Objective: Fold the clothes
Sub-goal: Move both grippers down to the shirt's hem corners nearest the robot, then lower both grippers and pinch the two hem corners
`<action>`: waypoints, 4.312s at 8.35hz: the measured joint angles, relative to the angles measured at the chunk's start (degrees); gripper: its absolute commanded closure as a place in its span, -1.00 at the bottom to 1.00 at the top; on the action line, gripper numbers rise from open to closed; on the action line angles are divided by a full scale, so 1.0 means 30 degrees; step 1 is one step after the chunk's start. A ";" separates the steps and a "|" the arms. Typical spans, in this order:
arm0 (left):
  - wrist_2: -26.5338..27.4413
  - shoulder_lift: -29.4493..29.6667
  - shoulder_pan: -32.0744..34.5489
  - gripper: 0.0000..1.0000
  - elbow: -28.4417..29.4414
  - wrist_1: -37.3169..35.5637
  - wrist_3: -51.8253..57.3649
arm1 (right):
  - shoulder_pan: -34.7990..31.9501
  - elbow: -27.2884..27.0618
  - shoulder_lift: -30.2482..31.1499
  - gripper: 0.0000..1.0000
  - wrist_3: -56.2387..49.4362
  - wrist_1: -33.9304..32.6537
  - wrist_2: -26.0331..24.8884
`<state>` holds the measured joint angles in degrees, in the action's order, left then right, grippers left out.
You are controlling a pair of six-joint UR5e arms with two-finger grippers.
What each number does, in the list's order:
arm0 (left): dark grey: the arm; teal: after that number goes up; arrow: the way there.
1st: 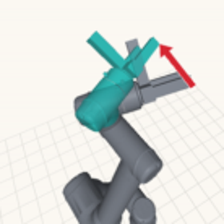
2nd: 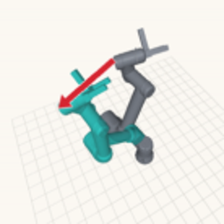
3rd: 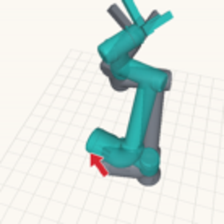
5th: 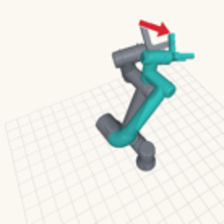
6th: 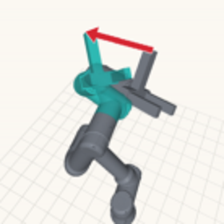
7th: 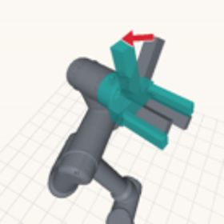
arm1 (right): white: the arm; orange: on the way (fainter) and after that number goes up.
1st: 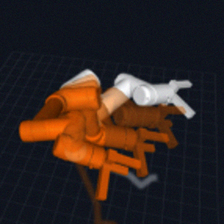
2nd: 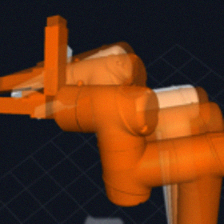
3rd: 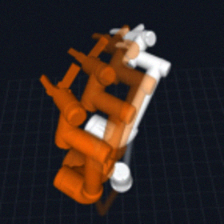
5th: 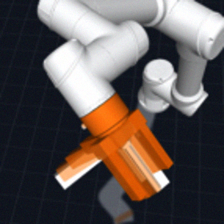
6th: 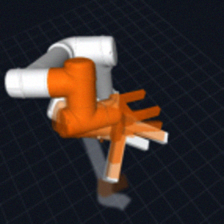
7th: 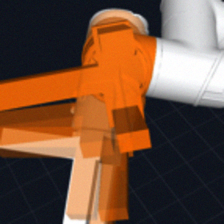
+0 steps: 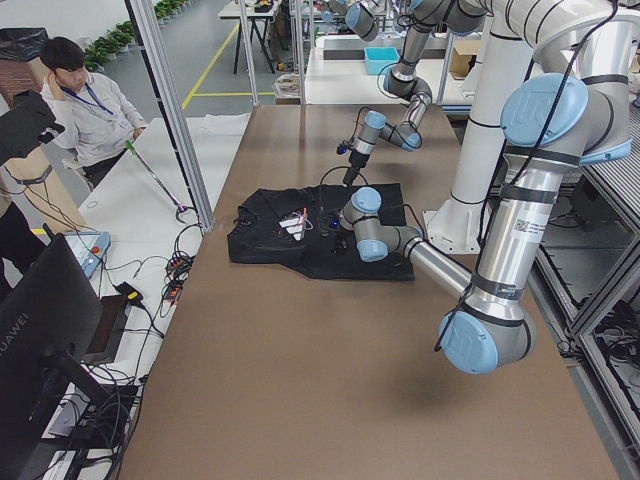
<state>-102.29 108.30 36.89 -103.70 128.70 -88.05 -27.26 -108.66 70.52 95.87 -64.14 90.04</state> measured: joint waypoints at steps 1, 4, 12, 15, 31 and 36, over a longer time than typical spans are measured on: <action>0.0793 -0.1382 -0.0913 -1.00 -0.1465 0.0021 -0.1005 | 0.0859 -0.1218 0.1248 -0.89 0.0919 0.0060 -0.0900; 0.3613 -0.4816 -0.4305 -1.00 -0.4545 0.0142 -0.3710 | 0.3871 -0.2906 0.3658 -0.89 0.3501 0.0290 -0.4097; 0.8394 -0.7398 -1.0241 -0.98 -0.3174 0.2559 -0.6212 | 0.6213 -0.3790 0.8307 -0.89 0.4693 0.4981 -0.6370; 0.8788 -0.7436 -1.0623 0.01 -0.2684 0.3559 -0.6364 | 0.6215 -0.3798 0.8336 -0.89 0.4694 0.5002 -0.6373; 0.9351 -0.8479 -1.1461 0.30 -0.3407 0.3829 -0.6127 | 0.6215 -0.3752 0.8387 -0.89 0.4694 0.5003 -0.6372; 0.9370 -0.8378 -1.1469 0.92 -0.3329 0.3829 -0.6126 | 0.6215 -0.3760 0.8513 -0.89 0.4694 0.5024 -0.6371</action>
<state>-74.18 83.17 2.48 -113.69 140.19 -106.43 -8.61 -119.94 96.06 109.95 -49.07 70.93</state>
